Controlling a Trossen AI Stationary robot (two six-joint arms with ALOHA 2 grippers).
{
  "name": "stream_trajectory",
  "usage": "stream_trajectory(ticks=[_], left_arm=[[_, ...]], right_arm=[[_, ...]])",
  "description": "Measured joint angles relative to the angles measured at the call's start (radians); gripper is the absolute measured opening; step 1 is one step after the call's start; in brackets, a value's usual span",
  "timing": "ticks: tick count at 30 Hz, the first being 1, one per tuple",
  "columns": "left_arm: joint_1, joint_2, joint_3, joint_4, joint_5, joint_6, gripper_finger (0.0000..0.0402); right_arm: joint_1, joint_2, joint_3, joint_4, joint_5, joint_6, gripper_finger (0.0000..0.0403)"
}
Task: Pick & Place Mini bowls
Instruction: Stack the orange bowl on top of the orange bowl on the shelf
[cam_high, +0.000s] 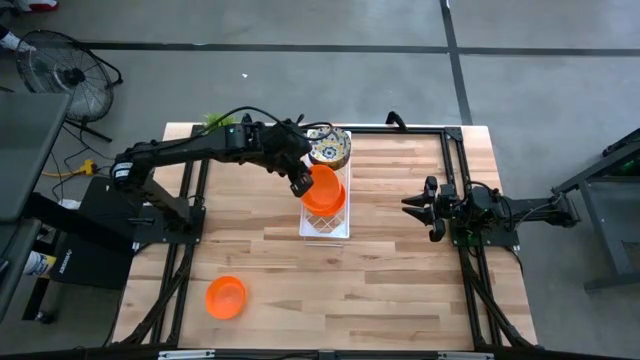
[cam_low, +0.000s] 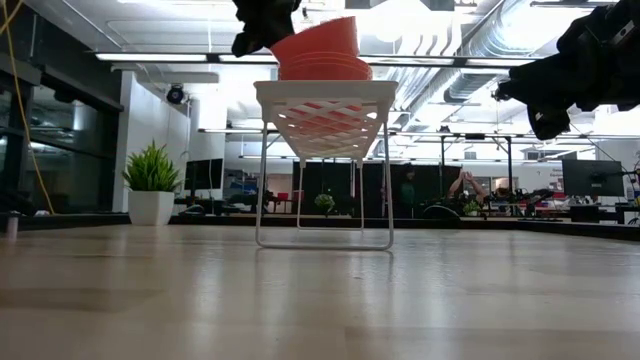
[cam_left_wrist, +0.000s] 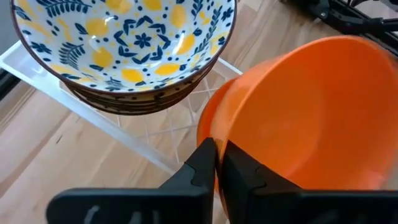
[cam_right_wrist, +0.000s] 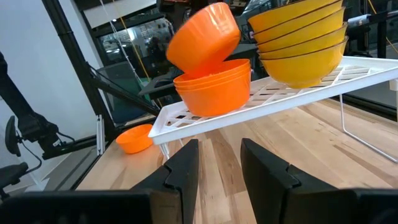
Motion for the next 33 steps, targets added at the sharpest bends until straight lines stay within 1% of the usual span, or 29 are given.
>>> stream_trajectory(ticks=[6,10,12,14,16,20,26,27,29,32,33], left_arm=[[0.000,0.000,0.000,-0.002,-0.006,0.000,0.0028],[0.000,0.038,-0.002,0.008,0.002,0.000,0.0030],[0.000,0.040,-0.006,-0.005,0.015,0.005,0.0030],[-0.001,0.051,0.003,0.034,0.015,0.008,0.0031],[-0.001,0.059,-0.003,0.021,0.015,0.028,0.0037],[-0.001,0.054,-0.001,0.062,0.015,0.054,0.0067],[-0.001,0.045,-0.001,0.041,0.012,0.117,0.0136],[-0.001,0.037,-0.001,0.028,0.011,0.135,0.0145],[-0.008,0.003,-0.004,-0.048,0.003,0.160,0.0157],[-0.042,-0.031,0.002,-0.124,-0.038,0.159,0.0162],[-0.054,-0.048,-0.003,-0.188,-0.057,0.157,0.0162]], right_arm=[[0.000,0.000,0.000,0.000,0.000,0.000,0.0107],[0.000,0.000,0.000,0.000,0.000,0.000,0.0107],[0.000,0.000,0.000,0.000,0.000,0.000,0.0107],[0.000,0.000,0.000,0.000,0.000,0.000,0.0107],[0.000,0.000,0.000,0.000,0.000,0.000,0.0107],[0.000,0.000,0.000,0.001,0.000,0.000,0.0107],[0.000,0.000,0.000,0.003,0.000,0.000,0.0107],[0.000,0.000,0.000,0.003,0.000,0.000,0.0107],[0.000,0.000,0.000,0.003,0.000,0.000,0.0107],[0.000,0.000,0.000,0.003,0.000,0.000,0.0107],[0.000,0.000,0.000,0.003,0.001,0.000,0.0107]])
